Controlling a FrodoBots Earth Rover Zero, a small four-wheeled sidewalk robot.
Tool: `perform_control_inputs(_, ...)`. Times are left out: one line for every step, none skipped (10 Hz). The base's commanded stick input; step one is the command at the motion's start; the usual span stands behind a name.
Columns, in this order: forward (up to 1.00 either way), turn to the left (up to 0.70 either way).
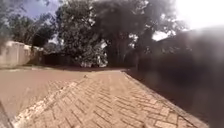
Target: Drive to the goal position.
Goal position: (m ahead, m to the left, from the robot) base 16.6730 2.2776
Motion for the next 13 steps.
perform_control_inputs(0.70,0.00)
perform_control_inputs(0.70,0.00)
perform_control_inputs(0.70,0.00)
perform_control_inputs(0.70,0.00)
perform_control_inputs(0.70,0.00)
perform_control_inputs(0.70,0.00)
perform_control_inputs(0.70,0.00)
perform_control_inputs(0.70,0.00)
perform_control_inputs(0.70,0.00)
perform_control_inputs(0.70,0.00)
perform_control_inputs(0.70,0.00)
perform_control_inputs(0.70,0.00)
perform_control_inputs(0.70,0.00)
